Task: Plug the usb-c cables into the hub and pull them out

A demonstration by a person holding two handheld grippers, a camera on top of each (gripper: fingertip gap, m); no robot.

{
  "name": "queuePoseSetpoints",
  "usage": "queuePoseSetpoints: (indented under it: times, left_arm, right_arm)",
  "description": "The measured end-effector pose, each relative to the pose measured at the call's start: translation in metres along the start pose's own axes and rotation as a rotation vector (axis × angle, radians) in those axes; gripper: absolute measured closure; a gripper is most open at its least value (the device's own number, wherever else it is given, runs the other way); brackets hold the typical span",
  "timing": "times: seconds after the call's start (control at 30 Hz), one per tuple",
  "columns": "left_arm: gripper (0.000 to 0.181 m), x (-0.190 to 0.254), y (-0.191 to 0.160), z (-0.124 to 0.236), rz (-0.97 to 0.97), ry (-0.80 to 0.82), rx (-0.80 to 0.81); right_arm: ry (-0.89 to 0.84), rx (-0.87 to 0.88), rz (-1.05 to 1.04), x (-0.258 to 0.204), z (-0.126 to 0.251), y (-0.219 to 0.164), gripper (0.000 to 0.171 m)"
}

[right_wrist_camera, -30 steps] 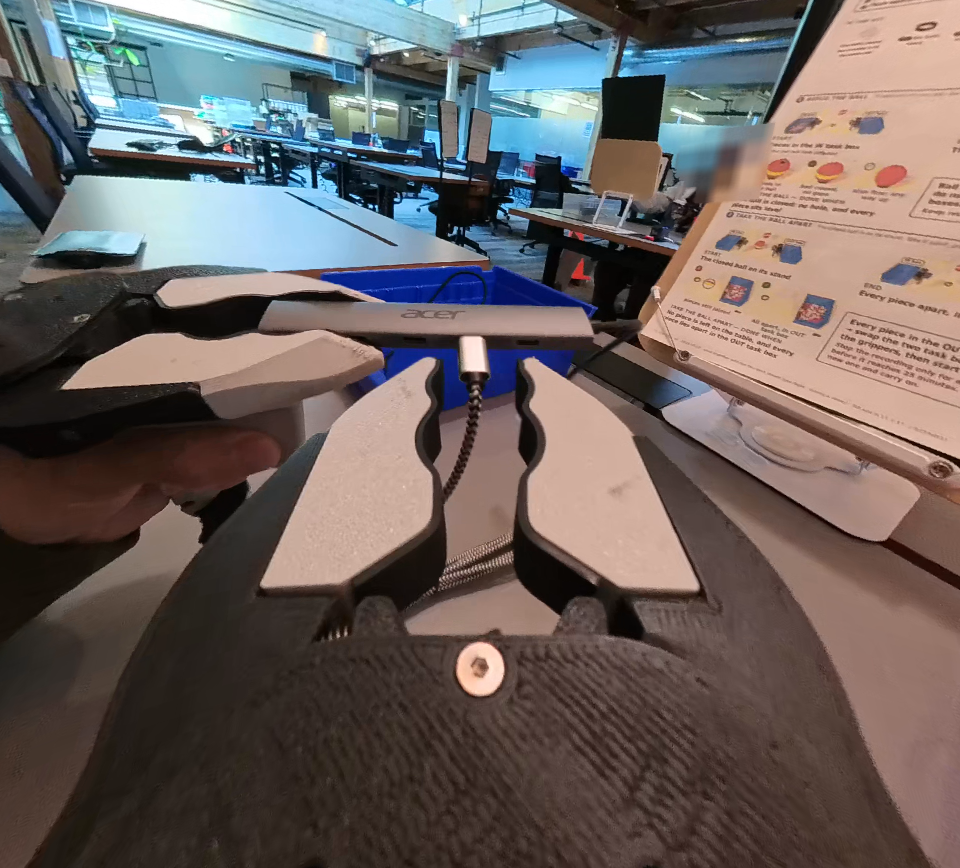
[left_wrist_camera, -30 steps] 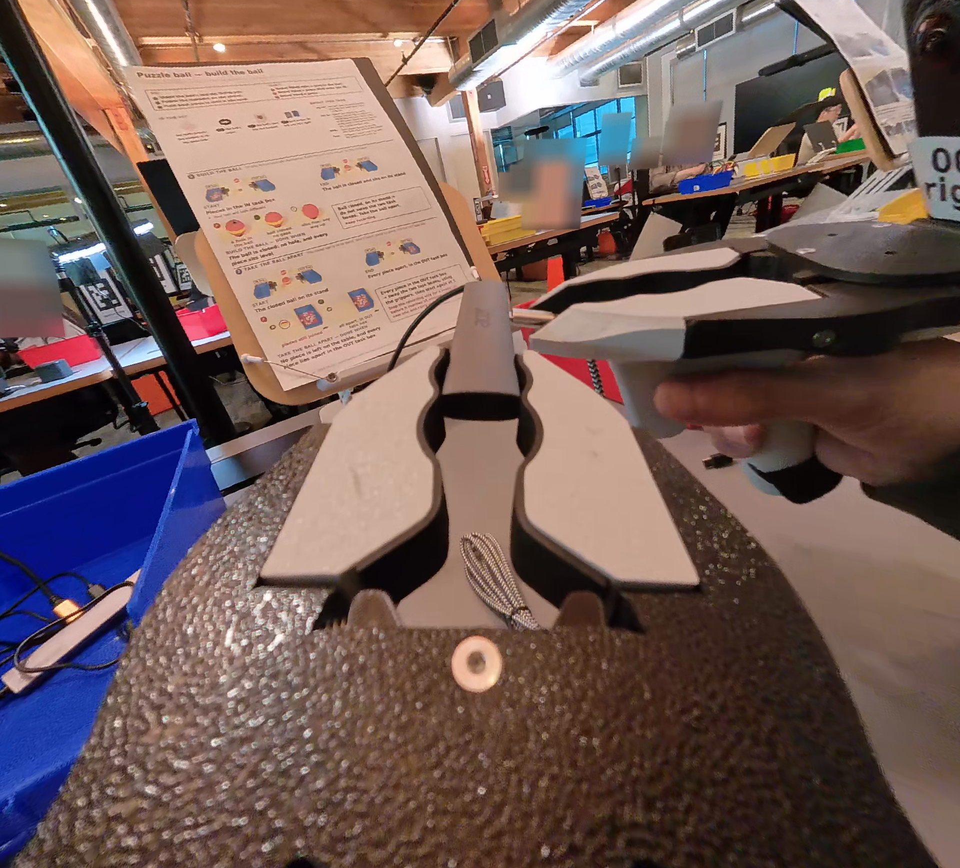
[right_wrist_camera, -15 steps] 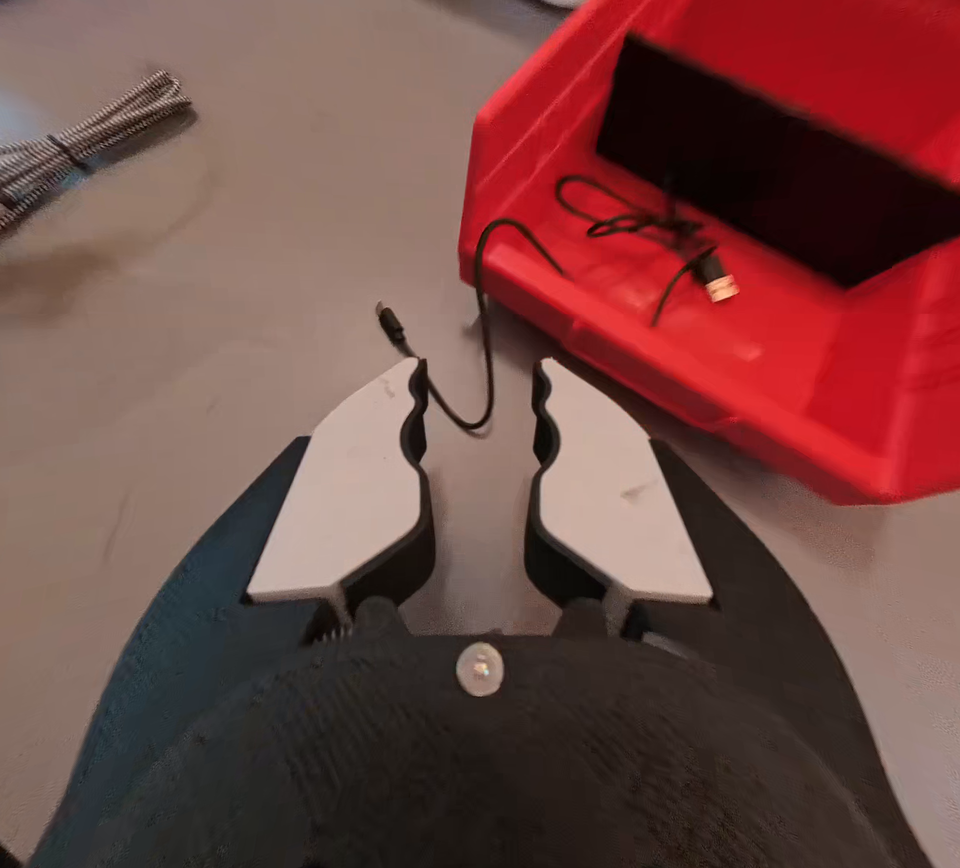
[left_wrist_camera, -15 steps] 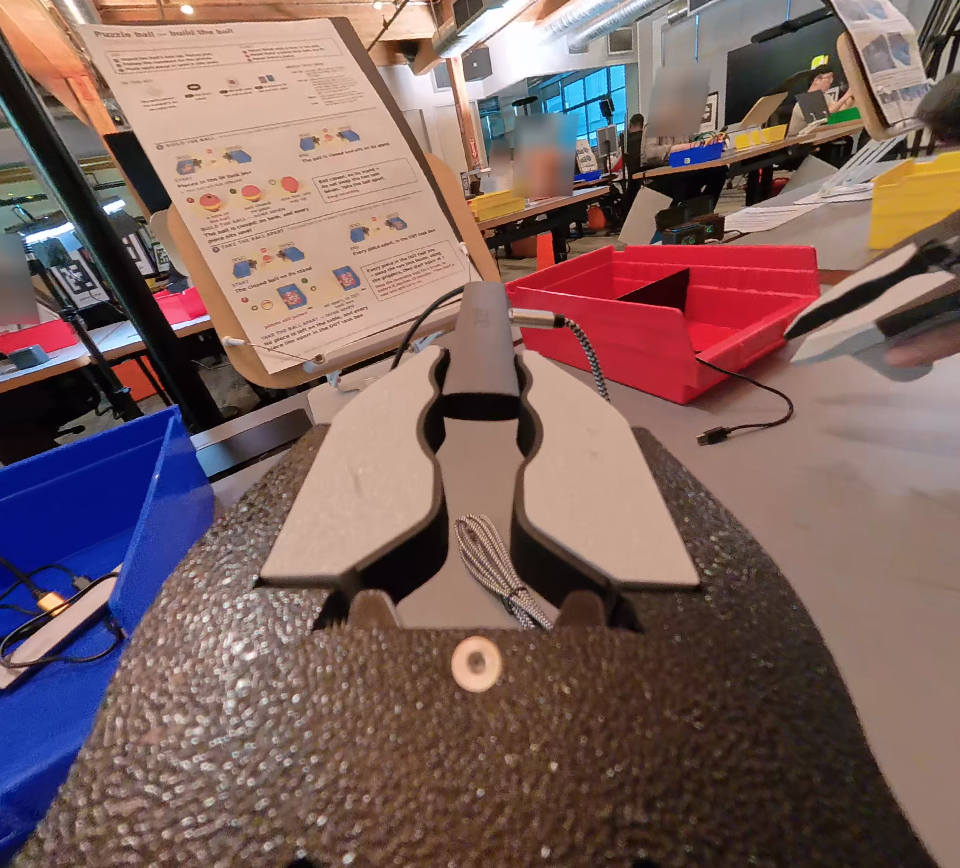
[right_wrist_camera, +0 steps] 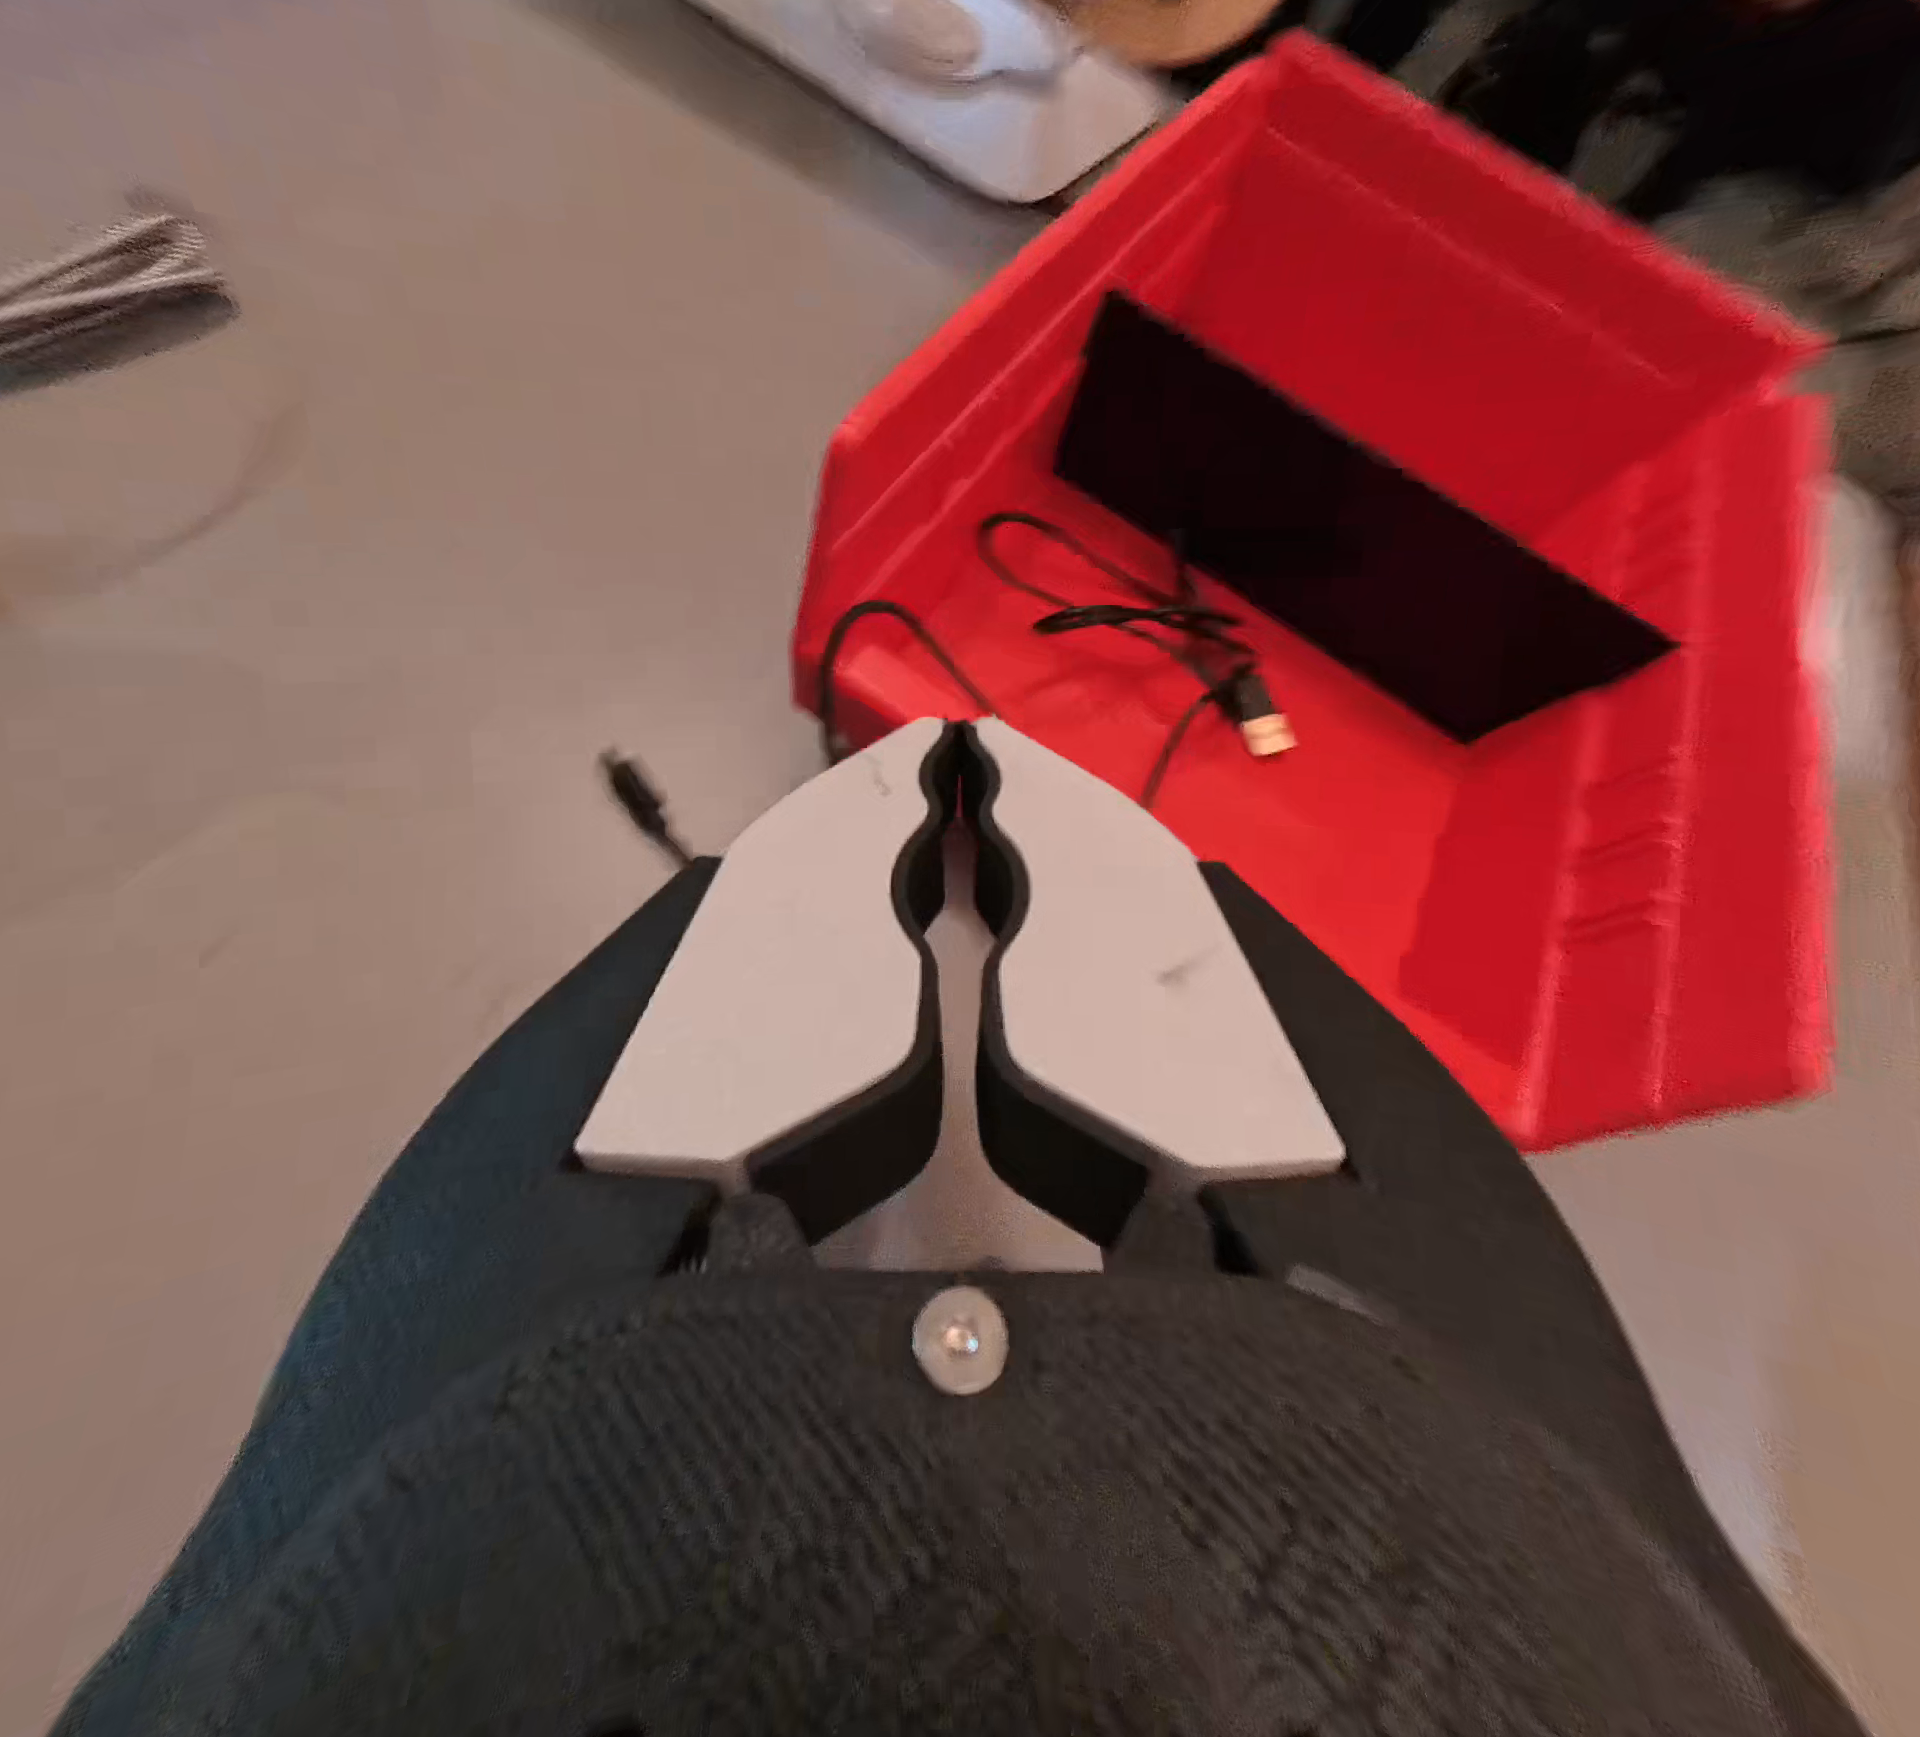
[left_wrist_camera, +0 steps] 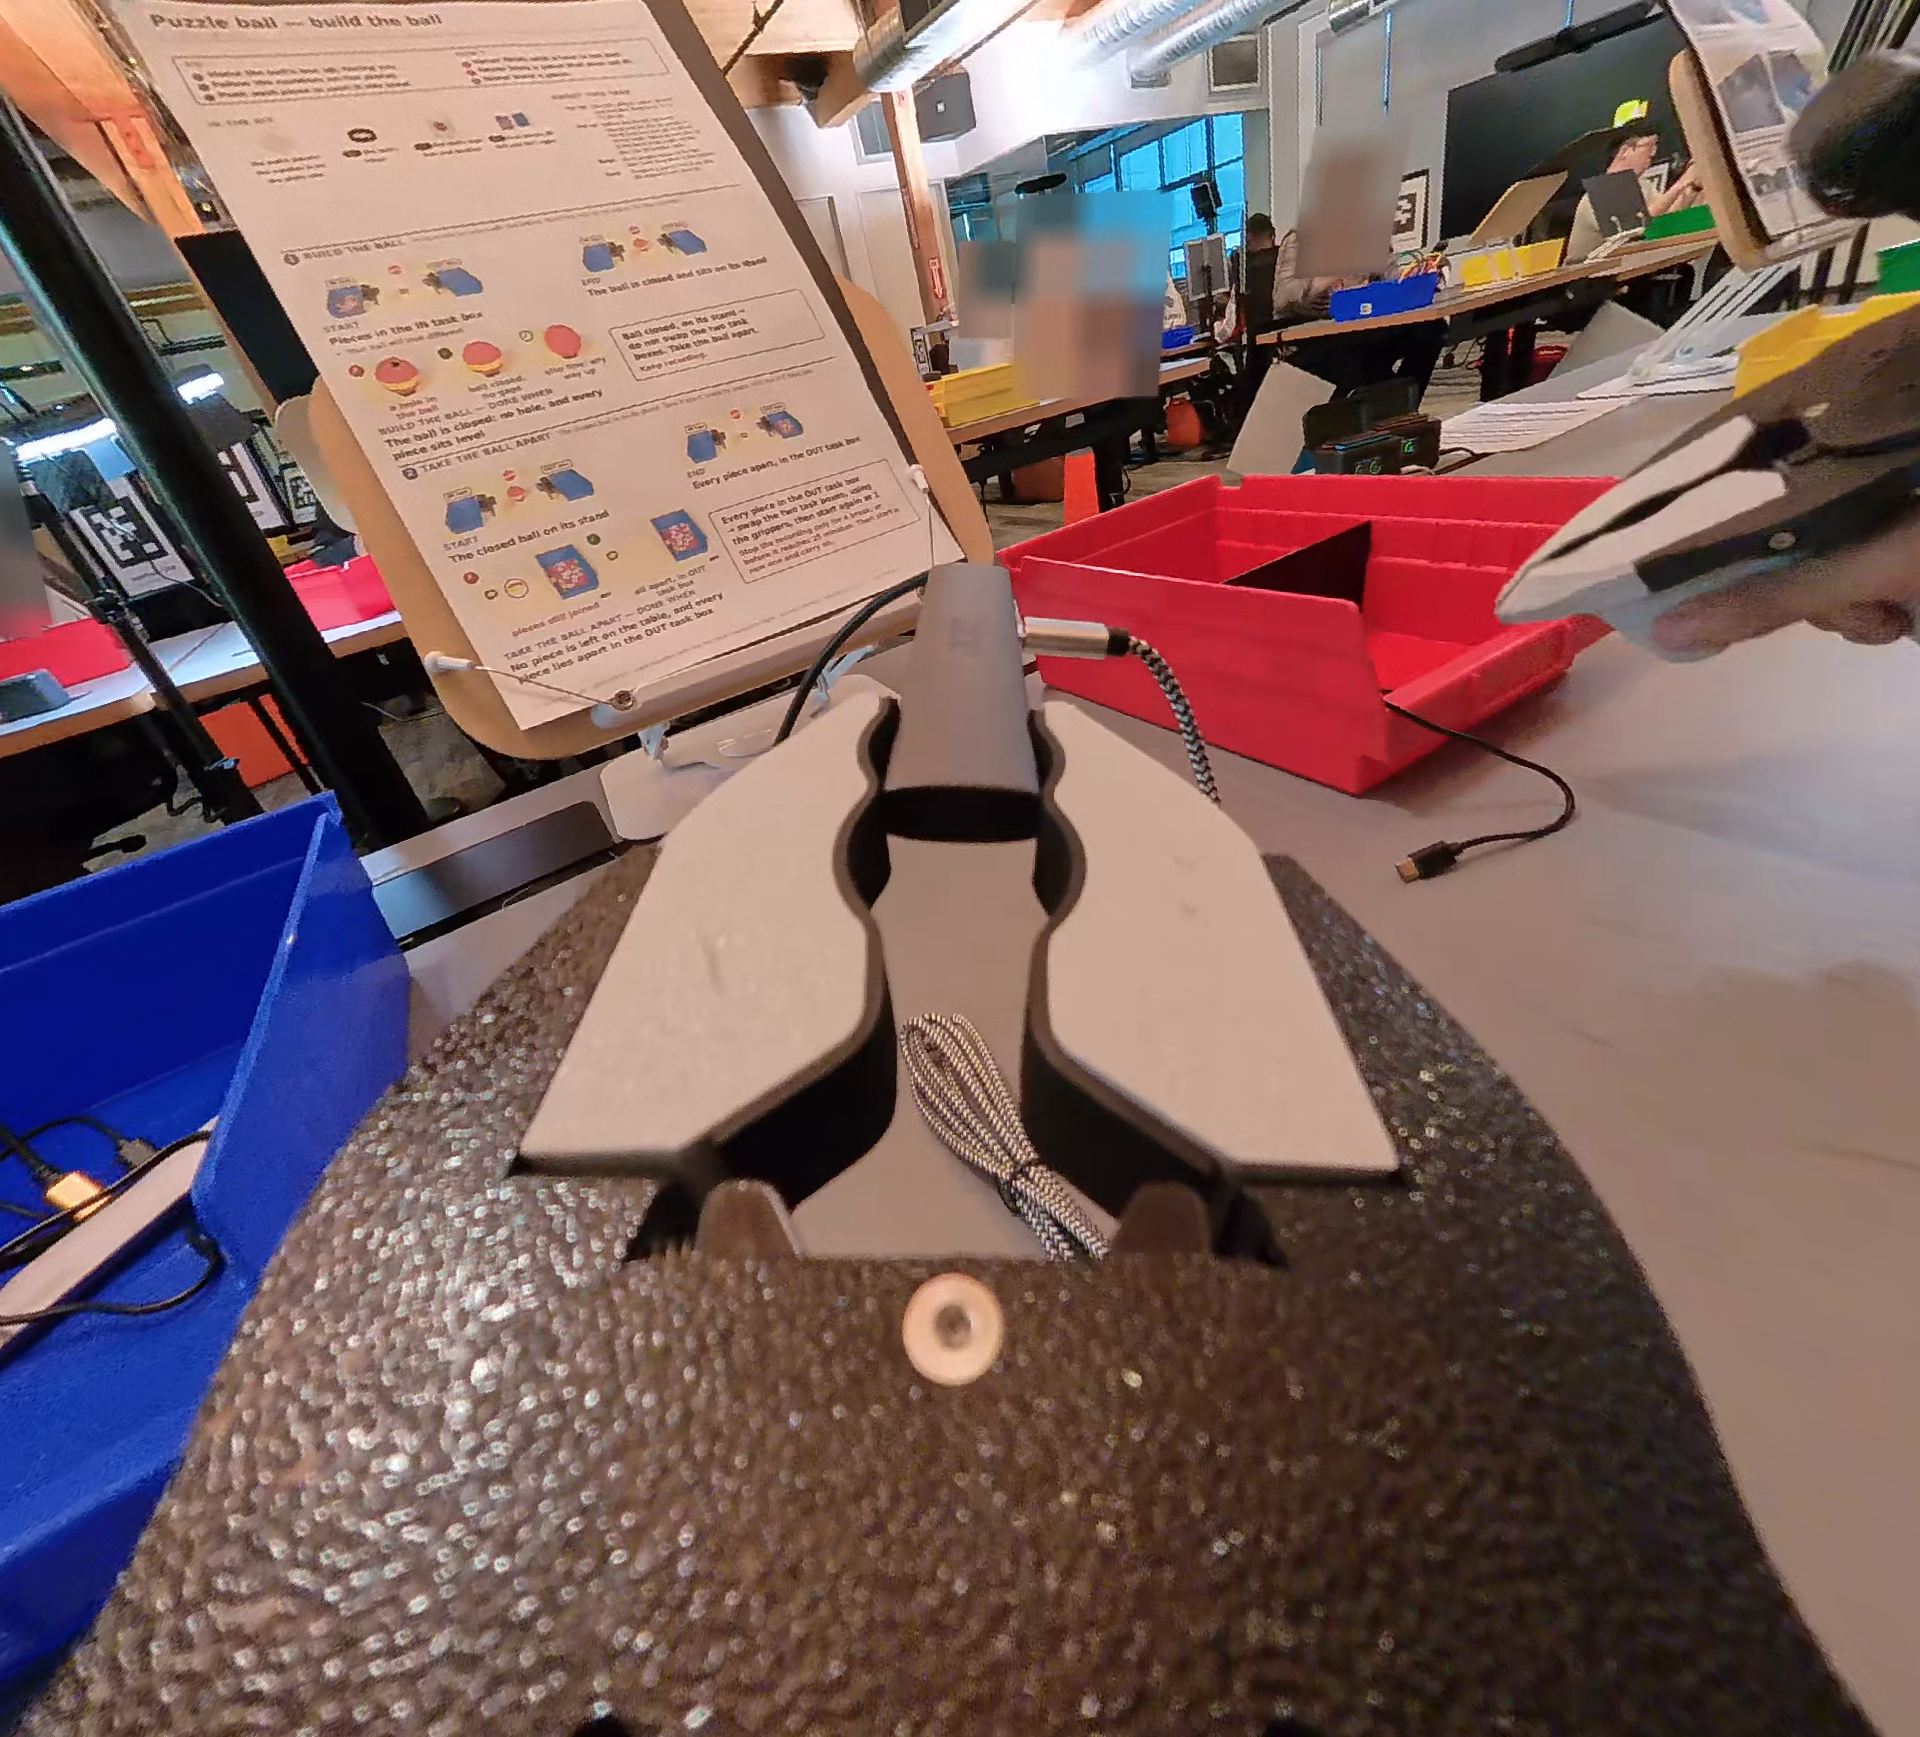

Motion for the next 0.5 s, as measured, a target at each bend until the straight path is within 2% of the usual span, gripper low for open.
queuePoseSetpoints:
  times: [0.07, 0.1, 0.13, 0.2, 0.37, 0.5]
  left_arm:
    - [0.158, -0.001, 0.001, 0.0, 0.004, -0.002, 0.004]
    - [0.158, -0.001, 0.002, 0.001, 0.003, -0.001, 0.005]
    - [0.158, -0.001, 0.002, 0.001, 0.002, 0.0, 0.007]
    - [0.158, -0.001, 0.003, 0.002, 0.001, -0.002, 0.009]
    - [0.158, -0.003, 0.003, 0.003, 0.005, 0.003, 0.011]
    - [0.158, -0.005, 0.003, 0.003, 0.012, 0.002, 0.012]
  right_arm:
    - [0.167, -0.16, -0.037, -0.013, -0.006, -0.014, 0.144]
    - [0.18, -0.239, -0.029, -0.015, -0.012, -0.024, 0.139]
    - [0.115, -0.275, -0.008, -0.011, -0.019, -0.031, 0.135]
    - [0.036, -0.304, 0.054, -0.012, -0.029, -0.044, 0.141]
    - [0.071, -0.242, 0.049, -0.027, -0.039, -0.046, 0.169]
    - [-0.133, -0.142, 0.063, 0.011, -0.021, -0.016, 0.168]
Point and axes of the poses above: each gripper's, where its closed fingertips meet, z back along the fingers, y out of its top, x = y × z across the jaws, the point moved 3 cm from there along z, back along the fingers, and after that the axes turned 5 degrees about -x, right-handed, at the moved point
